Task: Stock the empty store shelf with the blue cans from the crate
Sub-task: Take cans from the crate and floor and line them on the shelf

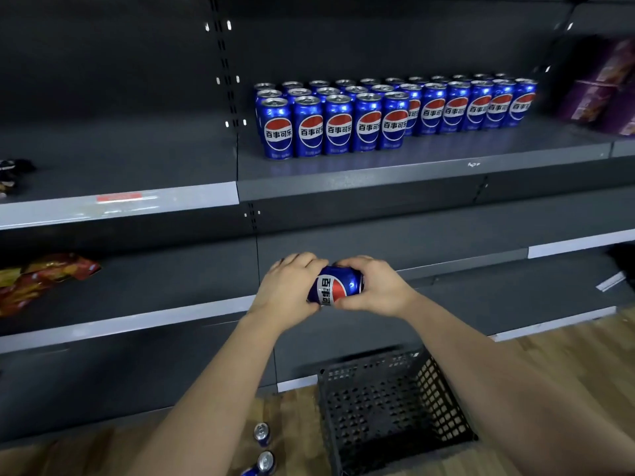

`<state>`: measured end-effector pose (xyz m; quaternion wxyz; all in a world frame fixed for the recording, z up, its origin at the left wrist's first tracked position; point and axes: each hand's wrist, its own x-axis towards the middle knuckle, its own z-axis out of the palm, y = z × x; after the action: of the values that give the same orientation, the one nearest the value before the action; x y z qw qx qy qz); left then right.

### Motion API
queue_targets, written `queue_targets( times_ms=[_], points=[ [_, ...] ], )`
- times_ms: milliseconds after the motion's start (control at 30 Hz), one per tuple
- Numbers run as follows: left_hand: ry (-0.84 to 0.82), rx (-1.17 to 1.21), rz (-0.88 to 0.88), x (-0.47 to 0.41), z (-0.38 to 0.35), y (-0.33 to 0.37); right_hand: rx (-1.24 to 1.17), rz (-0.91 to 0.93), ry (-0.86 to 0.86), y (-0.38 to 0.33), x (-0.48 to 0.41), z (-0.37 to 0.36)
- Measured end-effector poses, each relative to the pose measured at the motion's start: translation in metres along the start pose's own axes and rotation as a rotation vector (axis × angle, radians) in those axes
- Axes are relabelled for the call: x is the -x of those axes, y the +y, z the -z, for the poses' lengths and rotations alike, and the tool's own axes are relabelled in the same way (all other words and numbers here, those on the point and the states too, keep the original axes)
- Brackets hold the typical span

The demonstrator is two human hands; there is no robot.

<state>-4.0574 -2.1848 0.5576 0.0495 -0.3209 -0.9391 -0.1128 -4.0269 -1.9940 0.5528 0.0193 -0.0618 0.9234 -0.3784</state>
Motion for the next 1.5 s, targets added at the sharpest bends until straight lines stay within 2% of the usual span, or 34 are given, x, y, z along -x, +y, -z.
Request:
queue_targets(
  times_ms=[100, 167, 333, 433, 533, 800, 967, 1100, 1167, 1500],
  points=[
    [0.016, 0.015, 0.017, -0.002, 0.003, 0.003, -0.088, -0.02, 0.005, -0.001, 0.001, 0.005],
    [0.053, 0.041, 0.05, -0.003, 0.004, 0.003, -0.267, -0.044, 0.049, -0.004, 0.002, 0.008],
    [0.257, 0.234, 0.184, -0.01, 0.007, 0.01, -0.708, -0.044, 0.194, -0.014, -0.002, 0.014],
    [0.32, 0.372, 0.269, -0.019, 0.013, 0.019, -0.805, -0.078, 0.271, -0.017, -0.009, 0.015],
    [0.325, 0.456, 0.311, -0.03, 0.017, 0.028, -0.795, -0.1, 0.261, -0.022, -0.012, 0.017],
    [0.365, 0.501, 0.343, -0.058, 0.005, 0.052, -0.784, -0.157, 0.318, -0.009, -0.022, 0.037],
    [0.357, 0.458, 0.224, -0.092, 0.004, 0.06, -0.774, -0.133, 0.402, 0.013, -0.04, 0.065],
    [0.27, 0.281, 0.076, -0.133, 0.013, 0.07, -0.782, -0.121, 0.446, 0.032, -0.06, 0.112],
    [0.244, 0.189, 0.057, -0.153, 0.017, 0.079, -0.73, -0.088, 0.429, 0.041, -0.07, 0.14],
    [0.246, -0.123, 0.18, -0.211, 0.028, 0.108, -0.535, 0.047, 0.423, 0.087, -0.132, 0.265]
  ],
)
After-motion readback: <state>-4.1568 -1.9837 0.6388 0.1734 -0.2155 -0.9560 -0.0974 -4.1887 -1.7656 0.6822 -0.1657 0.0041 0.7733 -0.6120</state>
